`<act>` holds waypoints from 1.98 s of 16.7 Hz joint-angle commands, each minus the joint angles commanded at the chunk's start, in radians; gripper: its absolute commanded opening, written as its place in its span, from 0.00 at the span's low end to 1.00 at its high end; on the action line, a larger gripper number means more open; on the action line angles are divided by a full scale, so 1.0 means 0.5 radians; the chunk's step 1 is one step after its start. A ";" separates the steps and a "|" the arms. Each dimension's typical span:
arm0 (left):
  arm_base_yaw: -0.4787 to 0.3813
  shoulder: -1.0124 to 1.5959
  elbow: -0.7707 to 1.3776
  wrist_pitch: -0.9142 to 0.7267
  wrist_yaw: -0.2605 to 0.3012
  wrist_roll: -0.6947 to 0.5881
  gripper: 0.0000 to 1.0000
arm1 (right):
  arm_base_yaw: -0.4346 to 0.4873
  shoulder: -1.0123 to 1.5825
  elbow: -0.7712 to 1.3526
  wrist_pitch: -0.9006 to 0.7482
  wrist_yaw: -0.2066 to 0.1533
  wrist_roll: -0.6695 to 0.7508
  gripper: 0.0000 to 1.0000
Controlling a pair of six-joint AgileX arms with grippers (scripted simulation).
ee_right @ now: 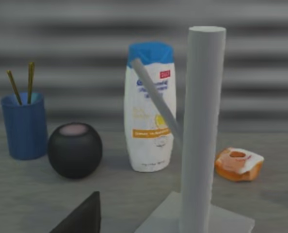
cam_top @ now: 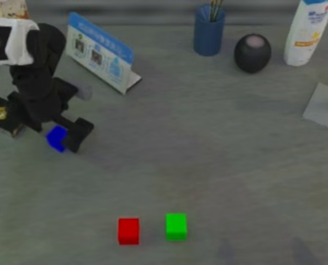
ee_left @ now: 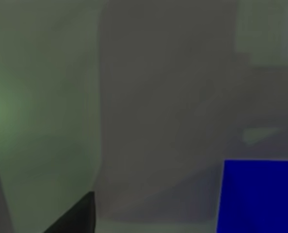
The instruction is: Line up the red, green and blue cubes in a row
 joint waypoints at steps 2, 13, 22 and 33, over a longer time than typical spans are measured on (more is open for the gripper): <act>0.000 0.000 0.000 0.000 0.000 0.000 1.00 | 0.000 0.000 0.000 0.000 0.000 0.000 1.00; 0.000 0.000 0.000 0.000 0.000 0.000 0.25 | 0.000 0.000 0.000 0.000 0.000 0.000 1.00; 0.000 0.000 0.000 0.000 0.000 0.000 0.00 | 0.000 0.000 0.000 0.000 0.000 0.000 1.00; 0.027 -0.239 0.272 -0.454 0.029 -0.019 0.00 | 0.000 0.000 0.000 0.000 0.000 0.000 1.00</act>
